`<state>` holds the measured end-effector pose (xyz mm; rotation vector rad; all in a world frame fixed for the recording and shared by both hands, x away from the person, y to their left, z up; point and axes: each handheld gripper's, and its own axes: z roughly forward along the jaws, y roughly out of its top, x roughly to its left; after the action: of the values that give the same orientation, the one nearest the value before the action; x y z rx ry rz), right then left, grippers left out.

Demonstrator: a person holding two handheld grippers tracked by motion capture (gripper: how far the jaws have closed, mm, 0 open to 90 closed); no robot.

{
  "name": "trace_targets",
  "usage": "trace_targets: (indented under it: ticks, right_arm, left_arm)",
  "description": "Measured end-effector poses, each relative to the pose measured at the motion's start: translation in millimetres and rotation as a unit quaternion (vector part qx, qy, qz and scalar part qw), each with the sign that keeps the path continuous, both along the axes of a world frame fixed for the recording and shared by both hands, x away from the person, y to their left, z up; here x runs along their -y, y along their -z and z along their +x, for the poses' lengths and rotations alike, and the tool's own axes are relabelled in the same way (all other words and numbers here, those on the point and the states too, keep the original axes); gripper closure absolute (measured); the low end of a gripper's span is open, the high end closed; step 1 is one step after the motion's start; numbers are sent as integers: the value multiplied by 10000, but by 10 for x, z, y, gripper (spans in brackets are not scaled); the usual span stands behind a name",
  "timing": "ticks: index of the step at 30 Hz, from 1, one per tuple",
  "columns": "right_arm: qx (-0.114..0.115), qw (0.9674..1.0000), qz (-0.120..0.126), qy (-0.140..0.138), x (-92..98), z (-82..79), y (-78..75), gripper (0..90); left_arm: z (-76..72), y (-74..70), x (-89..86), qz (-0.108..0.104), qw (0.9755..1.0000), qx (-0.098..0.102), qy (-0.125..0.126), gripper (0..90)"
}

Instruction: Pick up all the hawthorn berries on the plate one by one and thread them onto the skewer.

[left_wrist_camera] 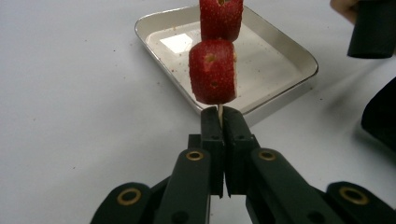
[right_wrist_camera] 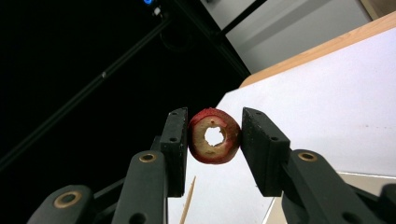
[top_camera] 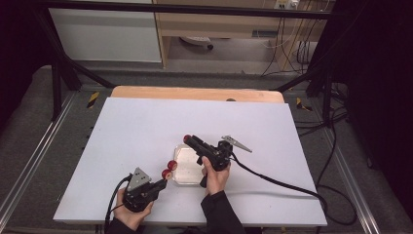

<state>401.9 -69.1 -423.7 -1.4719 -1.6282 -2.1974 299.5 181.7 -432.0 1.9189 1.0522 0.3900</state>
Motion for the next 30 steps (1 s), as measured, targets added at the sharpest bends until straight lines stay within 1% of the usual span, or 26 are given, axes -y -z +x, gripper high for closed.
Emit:
trace_targets:
  ticks: [3, 4, 6, 8, 11, 15, 17, 23, 30]
  right_arm:
    - [-74, 9997, 224, 85, -21, -2, 40, 627]
    - [-52, 9995, 288, 103, -26, -2, 51, 628]
    - [-104, 9989, 453, 100, -37, -2, 69, 628]
    - [-108, 9986, 495, 119, -41, -3, 82, 628]
    - [-93, 9978, 640, 164, -48, -17, 87, 628]
    - [-121, 9967, 784, 184, -54, -26, 96, 628]
    - [-125, 9962, 835, 204, -60, -32, 107, 628]
    - [-167, 9946, 994, 243, -77, -38, 141, 628]
    - [-182, 9941, 1050, 213, -83, -42, 156, 629]
  left_arm:
    - [0, 1, 54, -71, 10000, 36, -36, 879]
    - [0, 3, 75, -113, 9999, 32, -34, 879]
    - [2, 7, 112, -130, 9999, 60, -60, 879]
    - [7, 16, 142, -157, 9998, 68, -109, 879]
    - [8, 25, 167, -160, 9997, 87, -152, 879]
    - [14, 30, 158, -254, 9993, 95, -260, 880]
    - [18, 30, 160, -287, 9991, 104, -285, 879]
    - [18, 41, 188, -279, 9992, 107, -270, 879]
    - [23, 46, 196, -275, 9992, 74, -263, 879]
